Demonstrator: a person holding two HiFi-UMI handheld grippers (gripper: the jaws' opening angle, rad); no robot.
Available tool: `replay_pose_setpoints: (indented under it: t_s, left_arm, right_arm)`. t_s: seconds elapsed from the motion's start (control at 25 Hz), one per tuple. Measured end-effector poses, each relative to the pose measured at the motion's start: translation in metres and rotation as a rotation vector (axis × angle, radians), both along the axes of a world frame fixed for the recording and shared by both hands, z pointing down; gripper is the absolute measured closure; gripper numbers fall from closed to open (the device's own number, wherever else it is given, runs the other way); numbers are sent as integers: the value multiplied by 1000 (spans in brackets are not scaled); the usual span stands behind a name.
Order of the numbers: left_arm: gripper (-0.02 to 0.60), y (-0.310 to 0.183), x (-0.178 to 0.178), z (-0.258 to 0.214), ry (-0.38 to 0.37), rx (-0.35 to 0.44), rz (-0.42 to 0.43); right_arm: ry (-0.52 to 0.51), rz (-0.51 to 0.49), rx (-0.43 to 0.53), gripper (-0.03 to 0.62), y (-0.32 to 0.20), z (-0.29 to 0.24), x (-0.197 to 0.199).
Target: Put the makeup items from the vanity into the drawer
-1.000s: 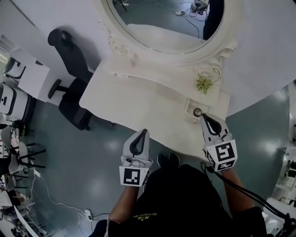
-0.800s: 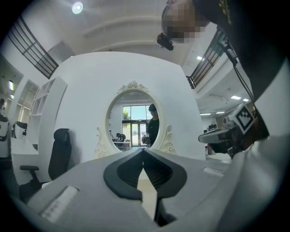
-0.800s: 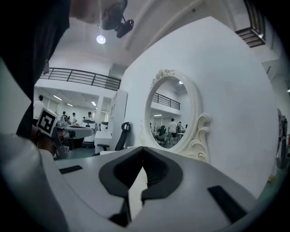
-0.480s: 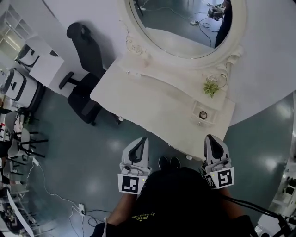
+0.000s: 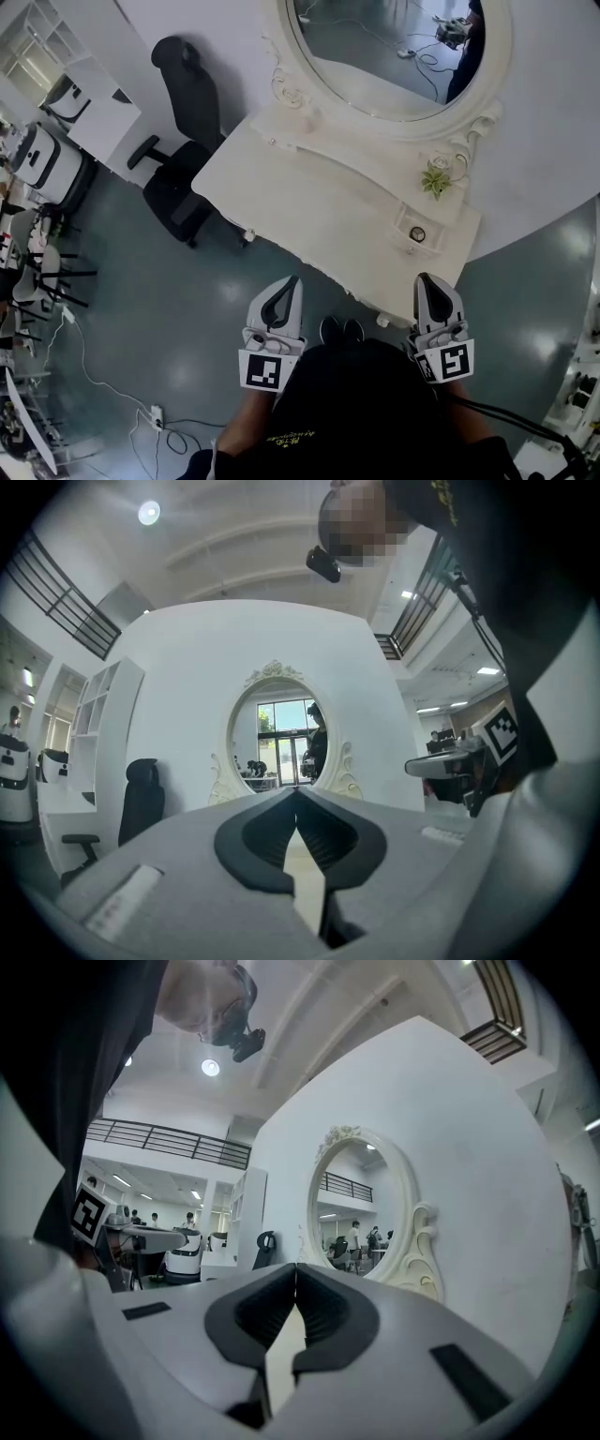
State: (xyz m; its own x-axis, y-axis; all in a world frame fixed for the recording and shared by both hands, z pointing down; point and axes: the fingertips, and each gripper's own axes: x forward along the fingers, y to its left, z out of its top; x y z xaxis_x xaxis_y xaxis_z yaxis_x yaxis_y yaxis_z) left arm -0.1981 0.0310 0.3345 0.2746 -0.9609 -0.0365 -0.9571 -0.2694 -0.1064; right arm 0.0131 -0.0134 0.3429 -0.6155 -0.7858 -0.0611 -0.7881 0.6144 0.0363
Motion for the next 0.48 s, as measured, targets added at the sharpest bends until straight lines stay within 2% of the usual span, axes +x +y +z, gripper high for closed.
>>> replay_pose_setpoints:
  t_s: [0.32,0.48]
  left_arm:
    - [560,7,1,-3,1,12,-4]
    - [560,9,1,-4,3,18,-9]
  right_arm:
    - [-23,15,-6,591,2,1,-3]
    - [-1,18,-15,592,0,8,-3]
